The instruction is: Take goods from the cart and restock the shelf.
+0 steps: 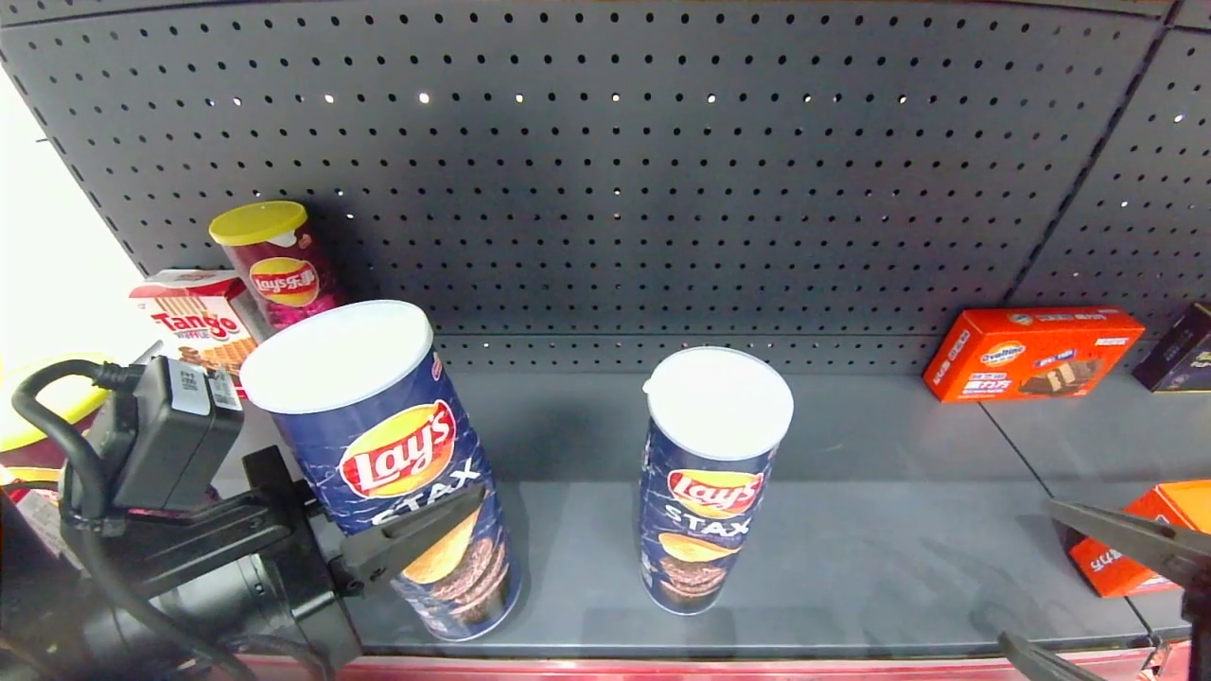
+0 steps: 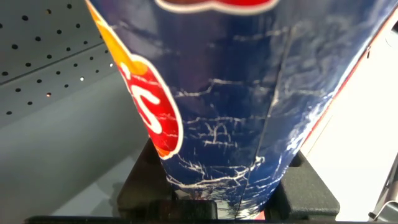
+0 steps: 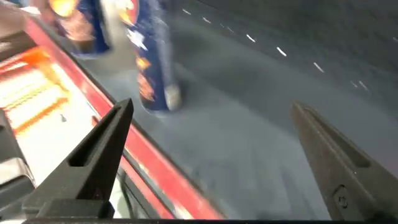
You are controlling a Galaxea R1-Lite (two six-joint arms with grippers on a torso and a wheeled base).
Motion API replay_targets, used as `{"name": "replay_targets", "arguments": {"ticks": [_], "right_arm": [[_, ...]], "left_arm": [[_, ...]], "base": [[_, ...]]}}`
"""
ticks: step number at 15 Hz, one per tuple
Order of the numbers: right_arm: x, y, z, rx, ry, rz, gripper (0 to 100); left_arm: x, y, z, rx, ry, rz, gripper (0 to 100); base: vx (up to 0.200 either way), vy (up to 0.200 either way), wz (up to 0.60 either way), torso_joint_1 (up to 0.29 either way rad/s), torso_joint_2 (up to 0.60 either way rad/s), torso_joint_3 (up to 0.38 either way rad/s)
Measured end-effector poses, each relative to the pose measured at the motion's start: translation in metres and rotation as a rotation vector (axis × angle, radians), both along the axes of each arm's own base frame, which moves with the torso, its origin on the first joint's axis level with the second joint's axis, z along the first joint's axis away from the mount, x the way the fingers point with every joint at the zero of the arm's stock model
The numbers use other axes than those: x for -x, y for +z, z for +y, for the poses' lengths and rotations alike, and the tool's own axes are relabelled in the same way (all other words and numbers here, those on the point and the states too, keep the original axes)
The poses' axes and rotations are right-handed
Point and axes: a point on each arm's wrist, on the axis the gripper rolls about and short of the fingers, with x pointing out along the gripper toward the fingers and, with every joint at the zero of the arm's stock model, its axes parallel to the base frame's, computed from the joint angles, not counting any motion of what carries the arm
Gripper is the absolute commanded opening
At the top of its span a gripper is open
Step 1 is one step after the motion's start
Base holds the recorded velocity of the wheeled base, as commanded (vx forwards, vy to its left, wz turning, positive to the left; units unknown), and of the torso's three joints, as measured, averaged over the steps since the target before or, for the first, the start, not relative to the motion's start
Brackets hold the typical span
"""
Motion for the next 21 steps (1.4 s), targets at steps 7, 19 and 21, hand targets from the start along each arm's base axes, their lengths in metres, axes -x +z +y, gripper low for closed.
{"name": "replay_targets", "arguments": {"ticks": [7,19,21], "right_arm": [[0.07,-0.06,-0.047,0.064,-0.252,0.153,100],[0.094,-0.082,-0.055,-0.031,-0.682,0.134,100],[0.092,-0.082,-0.052,-0.04,-0.769,0.148,100]], "left_arm": [[0.001,0.001,0.0,0.003,-0.005,-0.005,0],[0.002,0.004,0.001,0.009,-0.011,-0.016,0],[0.002,0.004,0.001,0.01,-0.013,-0.019,0]], "base": [[0.0,0.0,0.0,0.0,0.0,0.0],[0.0,0.0,0.0,0.0,0.0,0.0],[0.0,0.0,0.0,0.0,0.0,0.0]]}}
